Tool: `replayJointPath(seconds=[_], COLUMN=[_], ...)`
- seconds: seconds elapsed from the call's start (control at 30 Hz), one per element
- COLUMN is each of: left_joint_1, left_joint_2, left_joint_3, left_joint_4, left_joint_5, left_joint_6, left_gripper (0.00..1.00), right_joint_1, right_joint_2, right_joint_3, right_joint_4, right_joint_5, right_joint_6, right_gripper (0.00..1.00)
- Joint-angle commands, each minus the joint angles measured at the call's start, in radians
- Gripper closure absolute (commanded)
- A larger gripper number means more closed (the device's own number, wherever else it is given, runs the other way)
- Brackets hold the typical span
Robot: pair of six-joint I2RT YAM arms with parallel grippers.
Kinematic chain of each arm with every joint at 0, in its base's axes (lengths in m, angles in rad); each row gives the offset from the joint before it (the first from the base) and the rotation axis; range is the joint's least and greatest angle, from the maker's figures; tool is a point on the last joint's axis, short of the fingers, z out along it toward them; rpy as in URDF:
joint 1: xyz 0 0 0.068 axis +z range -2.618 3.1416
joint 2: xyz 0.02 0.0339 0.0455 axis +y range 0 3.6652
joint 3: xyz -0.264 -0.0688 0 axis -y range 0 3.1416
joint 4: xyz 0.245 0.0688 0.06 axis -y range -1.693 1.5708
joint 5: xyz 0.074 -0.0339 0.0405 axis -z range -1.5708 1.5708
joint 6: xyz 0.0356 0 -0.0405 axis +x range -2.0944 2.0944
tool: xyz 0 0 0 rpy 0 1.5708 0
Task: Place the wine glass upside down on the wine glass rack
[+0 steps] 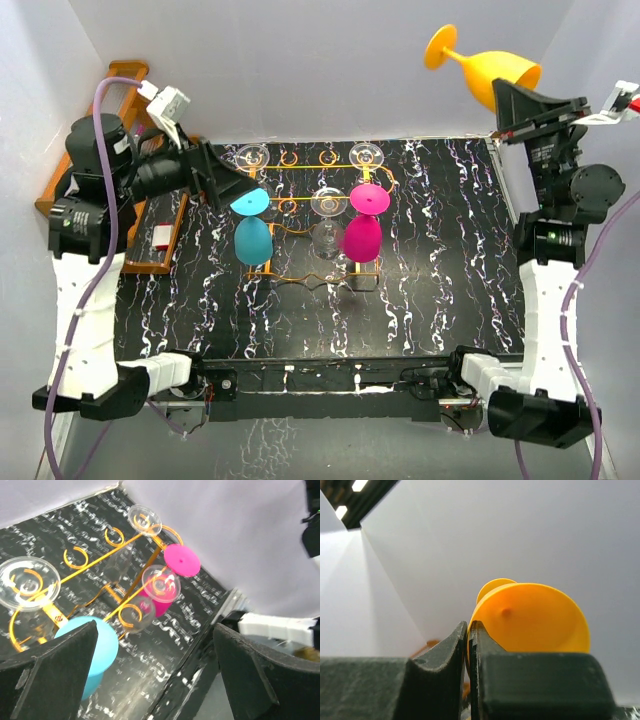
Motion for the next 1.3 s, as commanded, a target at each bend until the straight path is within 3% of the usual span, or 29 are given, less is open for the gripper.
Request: replayJointPath(seconds=[0.0,0.07,0.17,0.23,0.33,0.47,0.57,0.73,0.9,1.27], left_joint_1=[0.004,0.004,0.004,0.003,0.003,0.003,0.003,0.004,0.007,0.044], left_joint_2=[-0.039,-0.063,-0.068,-0.016,0.057,0.061,0.058,0.067,0.045,-0.032], left_joint_3=[-0.052,-0.143,-0.262,-0.246,-0.219,-0.264,-0.276,-0.277,-0.242,-0.26], left_joint_4=[0.442,0.676,0.979,1.009,0.995,1.013,1.006,1.067,1.113,1.137], left_joint_5=[0.095,0.042,-0.038,-0.083,-0.104,-0.109,-0.109,-0.091,-0.06,-0.025], left_joint_6=[-0.407,-0.571,-0.787,-0.856,-0.926,-0.968,-0.959,-1.025,-1.038,-1.071], left_gripper=[0.03,0.03,0.06,0.08,0.1,0.1,0.1,0.09,0.11,0.12], right_joint_1=[0.052,0.227,0.529,0.627,0.682,0.728,0.785,0.99,1.156,1.281], right_joint_2=[0.093,0.138,0.226,0.296,0.333,0.318,0.303,0.3,0.285,0.3], right_joint_3=[0.108,0.111,0.13,0.127,0.103,-0.015,-0.101,-0.197,-0.237,-0.252], right_joint_4=[0.334,0.473,0.688,0.819,0.892,1.031,1.124,1.024,0.848,0.642], right_joint_5=[0.19,0.355,0.513,0.439,0.303,0.365,0.328,0.104,0.17,0.304], right_joint_6=[0.1,-0.071,-0.548,-0.775,-1.012,-1.196,-1.383,-1.945,-2.305,-2.476], right_gripper=[0.92,0.92,0.92,0.92,0.92,0.92,0.92,0.92,0.92,0.92])
